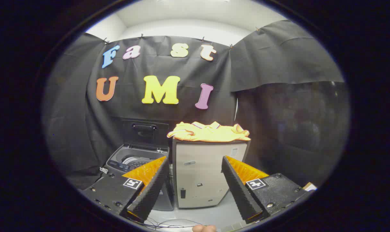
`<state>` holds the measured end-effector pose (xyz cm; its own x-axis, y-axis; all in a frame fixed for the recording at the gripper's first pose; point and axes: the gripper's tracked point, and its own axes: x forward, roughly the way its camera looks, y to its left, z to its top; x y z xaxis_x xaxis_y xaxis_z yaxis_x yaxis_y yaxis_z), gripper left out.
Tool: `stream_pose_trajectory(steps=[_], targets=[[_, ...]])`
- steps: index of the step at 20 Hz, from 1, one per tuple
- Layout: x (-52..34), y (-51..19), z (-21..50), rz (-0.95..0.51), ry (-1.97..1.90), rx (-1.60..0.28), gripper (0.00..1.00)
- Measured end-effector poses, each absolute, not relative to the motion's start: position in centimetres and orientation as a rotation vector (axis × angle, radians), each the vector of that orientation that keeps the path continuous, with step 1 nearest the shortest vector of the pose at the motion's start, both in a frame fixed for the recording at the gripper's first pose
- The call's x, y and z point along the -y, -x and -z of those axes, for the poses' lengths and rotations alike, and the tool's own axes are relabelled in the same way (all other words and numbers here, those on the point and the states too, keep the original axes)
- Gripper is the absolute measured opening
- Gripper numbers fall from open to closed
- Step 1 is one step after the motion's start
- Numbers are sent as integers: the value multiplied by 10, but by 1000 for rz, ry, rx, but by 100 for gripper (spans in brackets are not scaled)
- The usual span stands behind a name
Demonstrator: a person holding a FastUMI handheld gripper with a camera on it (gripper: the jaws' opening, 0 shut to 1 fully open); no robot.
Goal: Put the clothes into the washing machine and then close the washing machine lid.
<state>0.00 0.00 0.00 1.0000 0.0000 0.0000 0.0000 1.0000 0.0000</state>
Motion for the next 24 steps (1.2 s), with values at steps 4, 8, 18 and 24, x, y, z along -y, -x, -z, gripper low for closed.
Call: stream_pose_trajectory(steps=[4,8,18,24], targets=[[-4,-2,-3,-3,14,13,100],[-3,-4,-5,-3,6,11,100],[5,-12,-12,7,27,21,100],[2,-14,-16,6,30,26,100]])
